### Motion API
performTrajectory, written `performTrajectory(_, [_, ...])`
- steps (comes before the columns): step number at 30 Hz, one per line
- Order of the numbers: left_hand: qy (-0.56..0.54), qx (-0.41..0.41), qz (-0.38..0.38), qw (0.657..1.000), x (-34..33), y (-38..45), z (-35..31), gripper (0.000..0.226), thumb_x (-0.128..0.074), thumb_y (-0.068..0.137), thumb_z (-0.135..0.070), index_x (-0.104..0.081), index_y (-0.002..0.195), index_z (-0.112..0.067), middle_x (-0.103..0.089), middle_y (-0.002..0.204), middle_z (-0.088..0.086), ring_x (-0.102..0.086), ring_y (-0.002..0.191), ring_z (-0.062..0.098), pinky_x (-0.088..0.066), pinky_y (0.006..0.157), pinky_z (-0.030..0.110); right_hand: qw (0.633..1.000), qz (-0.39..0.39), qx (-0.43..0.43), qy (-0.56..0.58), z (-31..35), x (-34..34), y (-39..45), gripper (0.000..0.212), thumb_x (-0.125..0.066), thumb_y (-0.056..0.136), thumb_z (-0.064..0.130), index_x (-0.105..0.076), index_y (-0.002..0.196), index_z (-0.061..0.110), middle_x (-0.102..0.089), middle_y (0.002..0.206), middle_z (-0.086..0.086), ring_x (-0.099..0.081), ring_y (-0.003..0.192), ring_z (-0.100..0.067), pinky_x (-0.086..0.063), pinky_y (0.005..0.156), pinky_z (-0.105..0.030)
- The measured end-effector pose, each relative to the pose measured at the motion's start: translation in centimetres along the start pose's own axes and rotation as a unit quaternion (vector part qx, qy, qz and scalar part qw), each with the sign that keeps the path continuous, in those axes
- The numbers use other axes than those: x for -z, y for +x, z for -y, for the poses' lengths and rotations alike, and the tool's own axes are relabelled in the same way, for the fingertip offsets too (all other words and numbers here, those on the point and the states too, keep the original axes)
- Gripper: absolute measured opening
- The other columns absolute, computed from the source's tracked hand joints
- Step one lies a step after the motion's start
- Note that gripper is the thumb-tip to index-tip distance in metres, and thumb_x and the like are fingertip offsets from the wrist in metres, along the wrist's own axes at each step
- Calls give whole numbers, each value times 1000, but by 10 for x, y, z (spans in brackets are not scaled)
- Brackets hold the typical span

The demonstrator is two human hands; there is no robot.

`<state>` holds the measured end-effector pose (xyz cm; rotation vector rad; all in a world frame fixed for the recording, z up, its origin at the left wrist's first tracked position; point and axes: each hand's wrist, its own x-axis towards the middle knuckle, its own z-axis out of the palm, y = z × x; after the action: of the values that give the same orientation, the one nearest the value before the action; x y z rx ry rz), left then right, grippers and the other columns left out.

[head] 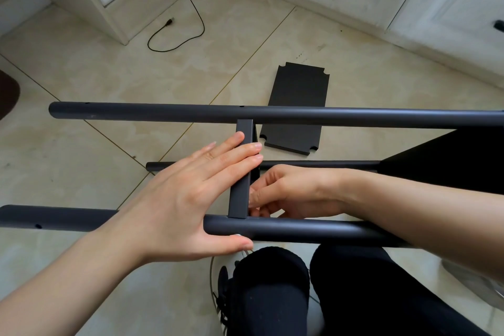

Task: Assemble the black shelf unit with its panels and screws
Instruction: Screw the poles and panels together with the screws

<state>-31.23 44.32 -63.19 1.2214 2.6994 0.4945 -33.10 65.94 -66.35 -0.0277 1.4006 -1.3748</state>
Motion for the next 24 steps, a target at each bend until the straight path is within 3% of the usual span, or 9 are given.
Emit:
performTrajectory(5, [-2,2,0,1000,-1,0,1,98,-60,83,-73,-32,157,-16,-20,166,-11,-14,154,13,-20,122,37,999,-25,-14,-29,-2,-1,7,23,-60,97,19,-66,77,11,-56,66,0,-48,66,-12,-39,74,-31])
performTrajectory(10, [-4,0,-4,1000,-1,0,1,98,-61,82,-73,-33,156,-15,-22,166,-9,-15,154,13,-20,122,36,999,-19,2,-35,-4,-4,9,8,-56,99,16,-62,99,11,-55,77,-2,-45,74,-17,-35,82,-37])
performTrajectory(19, [-6,2,-7,1000,-1,0,1,97,-60,82,-74,-33,156,-16,-21,166,-10,-15,154,13,-21,122,37,1000,13,-11,-2,1,3,3,13,-57,95,11,-63,84,11,-54,76,-2,-47,69,-11,-35,75,-32])
performTrajectory(24, [-5,2,-4,1000,-1,0,1,98,-60,82,-74,-33,156,-16,-22,166,-10,-15,154,13,-21,122,37,1000,0,-12,-9,-3,-2,6,11,-56,98,15,-60,92,7,-52,79,-6,-46,70,-13,-37,76,-30])
